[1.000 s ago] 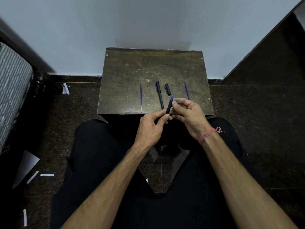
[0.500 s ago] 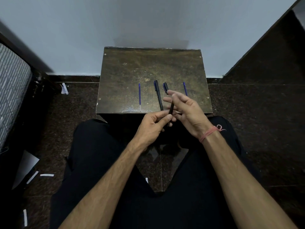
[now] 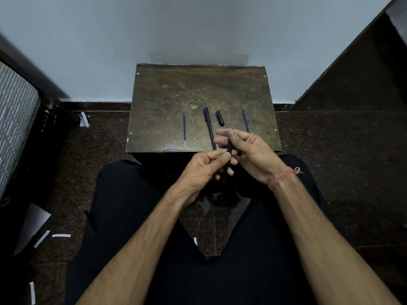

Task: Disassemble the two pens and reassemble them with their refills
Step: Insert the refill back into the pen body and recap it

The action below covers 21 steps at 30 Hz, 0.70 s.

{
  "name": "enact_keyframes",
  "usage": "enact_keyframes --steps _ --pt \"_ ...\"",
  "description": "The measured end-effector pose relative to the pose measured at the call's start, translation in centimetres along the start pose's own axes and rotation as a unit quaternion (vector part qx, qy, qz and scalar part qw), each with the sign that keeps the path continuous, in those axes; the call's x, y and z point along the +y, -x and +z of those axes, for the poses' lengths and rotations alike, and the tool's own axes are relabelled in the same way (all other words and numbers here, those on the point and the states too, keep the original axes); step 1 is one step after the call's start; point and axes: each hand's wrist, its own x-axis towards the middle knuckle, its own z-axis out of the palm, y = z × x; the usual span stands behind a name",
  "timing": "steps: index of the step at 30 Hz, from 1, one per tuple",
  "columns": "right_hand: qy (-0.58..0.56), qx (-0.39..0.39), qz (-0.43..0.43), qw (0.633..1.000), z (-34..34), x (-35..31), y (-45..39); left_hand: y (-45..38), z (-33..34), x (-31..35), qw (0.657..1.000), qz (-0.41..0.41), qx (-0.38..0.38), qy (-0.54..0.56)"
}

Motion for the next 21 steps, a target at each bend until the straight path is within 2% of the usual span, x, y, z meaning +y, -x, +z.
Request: enact_keyframes --steps 2,8,13,15,17,19,21 --pt "0.018 0.025 -0.01 0.999 0.6 0.2 -0.1 -0.2 -0.1 -0.2 0.999 0.006 0.025 -0.019" --pt "0.103 0.178 -0.039 0.978 2.9 1.8 -0.8 -0.6 0.0 -1.2 0.989 0.041 0.123 -0.077" --pt "0.187 0.173 -0.091 0.963 3.0 1.3 -1.7 -0.7 -0.4 -1.0 0.986 0.051 0.146 -0.059" --pt "0.325 0.224 -0.156 0.906 2.4 0.2 -2.4 -0.8 -0.4 -0.9 0.987 0.049 0.151 -0.035" --pt "0.475 0.258 -0.208 0.816 1.7 -0.9 -3.5 -0.7 -0.3 -0.8 0.987 0.045 0.152 -0.028" --pt "0.596 0.249 -0.198 0.737 1.3 -1.8 -5.0 -0.5 -0.3 -0.8 0.987 0.042 0.151 -0.027" --pt "0.678 0.218 -0.163 0.682 1.2 -2.4 -6.4 -0.5 -0.3 -0.8 0.987 0.039 0.155 -0.022"
